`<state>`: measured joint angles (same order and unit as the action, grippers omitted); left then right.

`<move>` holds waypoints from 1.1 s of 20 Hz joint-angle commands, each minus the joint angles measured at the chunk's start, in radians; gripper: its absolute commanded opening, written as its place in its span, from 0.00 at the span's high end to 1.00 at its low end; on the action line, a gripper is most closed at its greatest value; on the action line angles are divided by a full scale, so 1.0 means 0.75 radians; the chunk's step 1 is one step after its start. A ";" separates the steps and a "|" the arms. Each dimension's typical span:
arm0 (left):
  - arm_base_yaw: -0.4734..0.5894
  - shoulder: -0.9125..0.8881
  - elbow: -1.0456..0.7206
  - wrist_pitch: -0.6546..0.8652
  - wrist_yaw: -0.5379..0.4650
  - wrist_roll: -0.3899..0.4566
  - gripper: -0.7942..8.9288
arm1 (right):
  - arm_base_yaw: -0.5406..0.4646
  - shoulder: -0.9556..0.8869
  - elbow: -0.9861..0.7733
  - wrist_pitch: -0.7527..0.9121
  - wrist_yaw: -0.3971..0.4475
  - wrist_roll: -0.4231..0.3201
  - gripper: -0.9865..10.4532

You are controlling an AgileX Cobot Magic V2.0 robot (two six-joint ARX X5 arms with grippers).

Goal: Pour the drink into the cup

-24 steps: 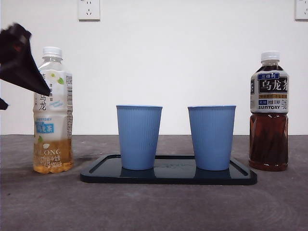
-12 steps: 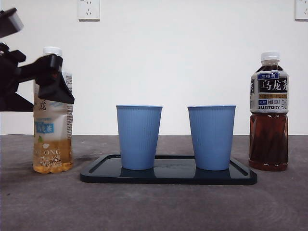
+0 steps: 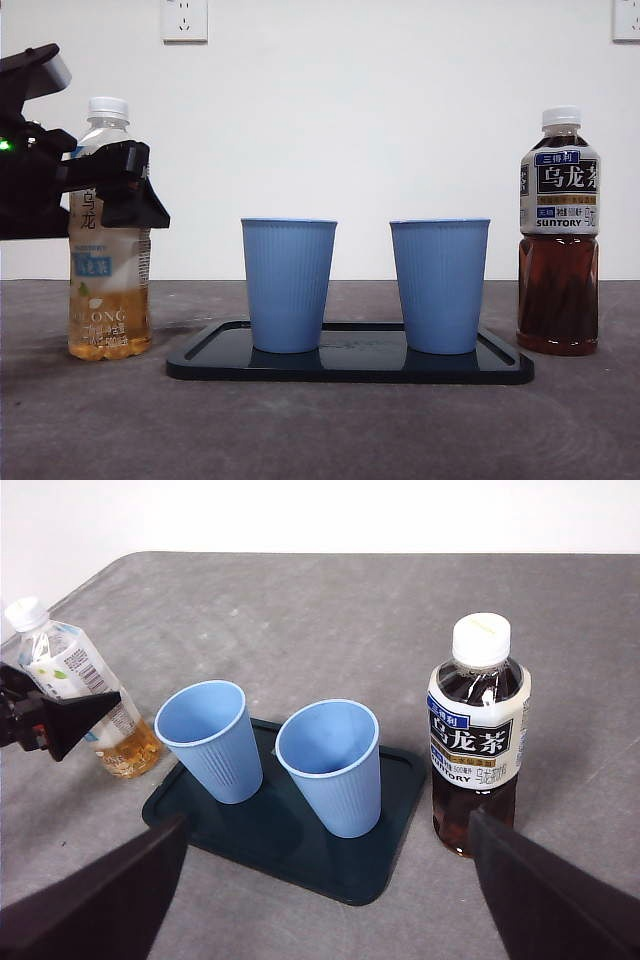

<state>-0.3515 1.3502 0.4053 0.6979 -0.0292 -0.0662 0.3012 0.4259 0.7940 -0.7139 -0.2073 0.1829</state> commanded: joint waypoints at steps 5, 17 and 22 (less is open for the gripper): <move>0.001 0.087 0.007 0.106 -0.008 0.071 0.56 | 0.006 0.004 0.016 0.014 0.003 -0.020 0.52; -0.019 0.032 0.013 0.085 -0.008 0.075 0.71 | 0.006 0.004 0.016 0.016 0.005 -0.019 0.52; -0.039 -0.105 0.081 -0.156 -0.008 0.076 0.71 | 0.006 0.004 0.016 0.030 0.010 -0.020 0.52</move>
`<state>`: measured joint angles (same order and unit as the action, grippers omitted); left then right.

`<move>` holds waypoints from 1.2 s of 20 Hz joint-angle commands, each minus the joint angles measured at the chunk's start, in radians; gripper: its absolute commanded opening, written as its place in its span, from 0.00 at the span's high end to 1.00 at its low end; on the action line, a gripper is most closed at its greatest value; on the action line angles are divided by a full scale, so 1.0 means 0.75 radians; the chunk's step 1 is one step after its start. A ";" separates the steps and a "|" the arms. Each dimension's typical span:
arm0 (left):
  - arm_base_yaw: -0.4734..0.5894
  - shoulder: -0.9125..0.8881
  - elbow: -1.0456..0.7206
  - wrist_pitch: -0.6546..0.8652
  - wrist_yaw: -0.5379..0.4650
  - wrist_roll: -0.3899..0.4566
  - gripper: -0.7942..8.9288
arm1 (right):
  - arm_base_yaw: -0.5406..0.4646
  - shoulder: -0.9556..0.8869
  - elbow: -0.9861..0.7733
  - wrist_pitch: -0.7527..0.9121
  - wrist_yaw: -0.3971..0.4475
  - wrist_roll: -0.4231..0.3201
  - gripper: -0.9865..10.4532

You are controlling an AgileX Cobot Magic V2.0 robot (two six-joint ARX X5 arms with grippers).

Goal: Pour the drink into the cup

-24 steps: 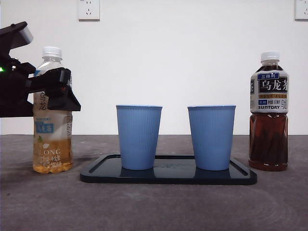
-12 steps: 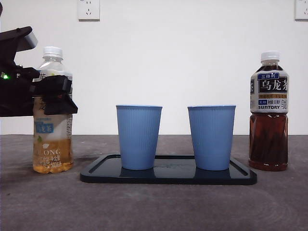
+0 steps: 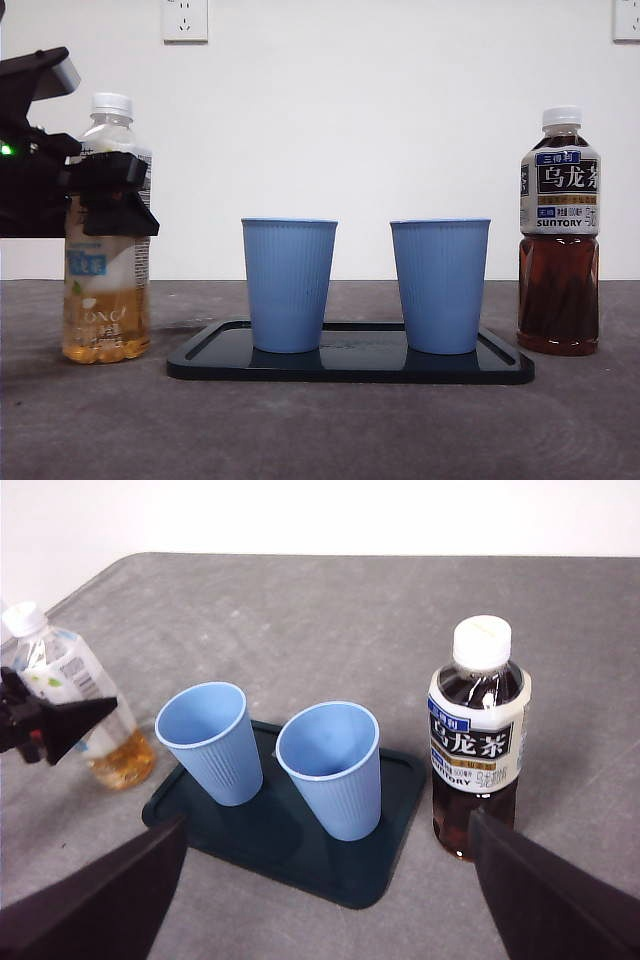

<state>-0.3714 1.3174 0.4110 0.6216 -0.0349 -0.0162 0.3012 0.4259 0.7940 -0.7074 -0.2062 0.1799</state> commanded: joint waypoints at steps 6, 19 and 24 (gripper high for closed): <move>-0.062 -0.218 0.289 -0.636 -0.001 0.025 0.73 | 0.006 0.004 0.016 0.026 0.035 -0.016 0.52; -0.195 -0.115 0.793 -1.532 -0.192 0.286 0.73 | 0.006 0.004 0.016 0.024 0.030 -0.011 0.52; -0.274 0.019 0.948 -1.684 -0.411 0.394 0.73 | 0.006 0.004 0.016 0.024 0.030 -0.008 0.52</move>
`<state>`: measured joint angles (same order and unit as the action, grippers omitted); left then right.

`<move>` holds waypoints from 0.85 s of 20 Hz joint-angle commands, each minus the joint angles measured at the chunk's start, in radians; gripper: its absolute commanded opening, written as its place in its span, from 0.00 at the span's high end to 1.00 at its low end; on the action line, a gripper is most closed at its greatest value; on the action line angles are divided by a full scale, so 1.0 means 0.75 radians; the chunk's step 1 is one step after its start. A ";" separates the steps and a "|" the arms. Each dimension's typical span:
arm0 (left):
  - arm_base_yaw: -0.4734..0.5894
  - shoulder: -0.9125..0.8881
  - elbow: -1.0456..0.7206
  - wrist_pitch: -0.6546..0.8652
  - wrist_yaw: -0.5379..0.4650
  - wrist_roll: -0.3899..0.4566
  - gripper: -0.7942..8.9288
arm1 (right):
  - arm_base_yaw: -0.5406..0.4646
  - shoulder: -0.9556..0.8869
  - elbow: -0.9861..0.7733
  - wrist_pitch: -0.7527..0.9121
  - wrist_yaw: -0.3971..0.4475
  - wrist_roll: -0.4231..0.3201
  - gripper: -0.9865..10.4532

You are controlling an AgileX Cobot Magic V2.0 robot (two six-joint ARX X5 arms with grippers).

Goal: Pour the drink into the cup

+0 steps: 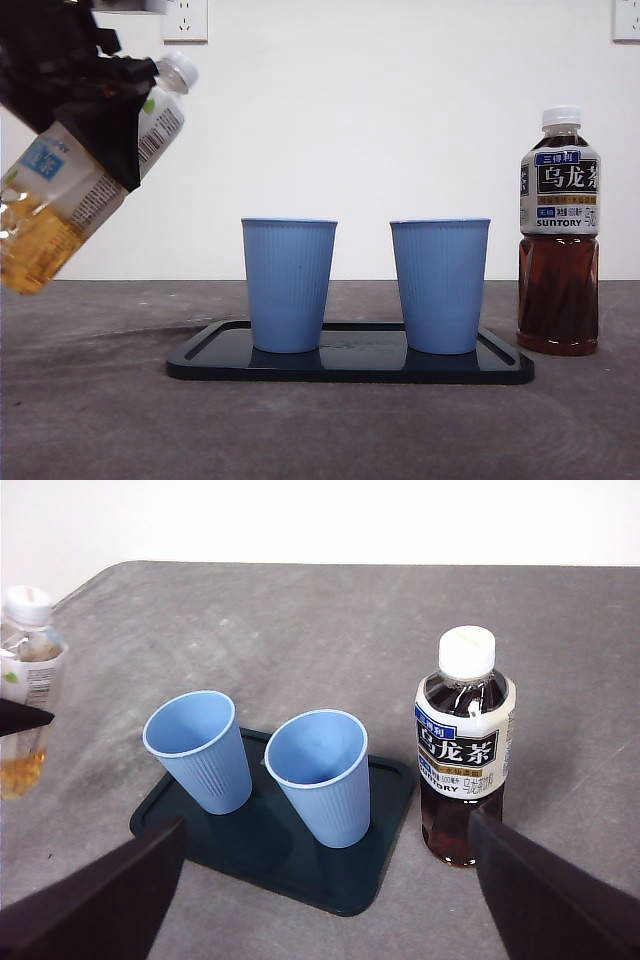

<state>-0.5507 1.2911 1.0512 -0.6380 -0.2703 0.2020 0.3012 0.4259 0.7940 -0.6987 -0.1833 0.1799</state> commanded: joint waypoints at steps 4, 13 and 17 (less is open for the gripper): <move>-0.094 0.164 0.211 -0.096 -0.267 0.172 0.73 | 0.006 0.004 0.016 0.012 -0.001 -0.005 0.52; -0.256 0.401 0.361 -0.213 -0.617 0.343 0.73 | 0.006 0.004 0.016 0.014 0.001 -0.005 0.52; -0.276 0.463 0.361 -0.243 -0.738 0.374 0.73 | 0.006 0.004 0.016 0.014 0.000 -0.005 0.52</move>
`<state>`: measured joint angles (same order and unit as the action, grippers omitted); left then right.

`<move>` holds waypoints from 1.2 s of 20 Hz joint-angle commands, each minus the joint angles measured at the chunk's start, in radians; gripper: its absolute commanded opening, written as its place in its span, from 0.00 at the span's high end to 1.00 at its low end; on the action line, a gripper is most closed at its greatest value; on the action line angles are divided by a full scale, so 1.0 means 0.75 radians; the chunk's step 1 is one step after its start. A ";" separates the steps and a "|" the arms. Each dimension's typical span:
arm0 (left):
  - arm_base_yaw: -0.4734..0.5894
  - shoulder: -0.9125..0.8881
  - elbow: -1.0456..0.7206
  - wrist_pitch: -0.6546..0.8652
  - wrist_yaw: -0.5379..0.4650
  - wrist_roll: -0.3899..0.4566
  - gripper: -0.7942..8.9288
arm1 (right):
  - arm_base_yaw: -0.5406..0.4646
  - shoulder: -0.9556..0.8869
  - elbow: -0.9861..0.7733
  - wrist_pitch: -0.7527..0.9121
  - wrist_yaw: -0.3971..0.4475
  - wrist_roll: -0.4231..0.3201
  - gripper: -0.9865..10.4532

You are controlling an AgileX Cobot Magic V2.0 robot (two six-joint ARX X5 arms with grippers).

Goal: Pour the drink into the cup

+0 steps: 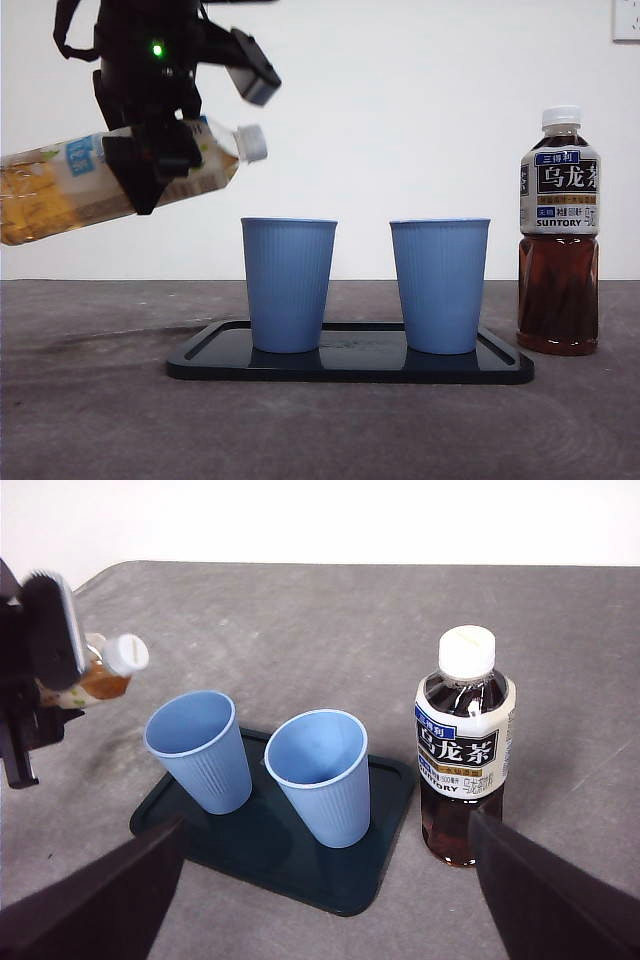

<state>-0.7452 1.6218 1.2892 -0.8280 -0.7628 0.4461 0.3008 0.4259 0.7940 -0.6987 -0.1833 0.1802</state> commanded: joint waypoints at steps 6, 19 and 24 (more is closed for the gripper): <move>-0.036 0.073 0.043 0.014 -0.148 0.067 0.73 | 0.006 0.004 0.016 0.014 0.001 -0.006 0.52; -0.093 0.130 0.043 0.020 -0.322 0.186 0.73 | 0.006 0.004 0.016 0.015 0.001 -0.006 0.52; -0.110 0.130 0.043 0.021 -0.384 0.200 0.73 | 0.006 0.004 0.016 0.015 0.001 -0.006 0.52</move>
<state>-0.8127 1.7081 1.2892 -0.8223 -1.0149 0.5819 0.3012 0.4259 0.7940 -0.6987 -0.1833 0.1802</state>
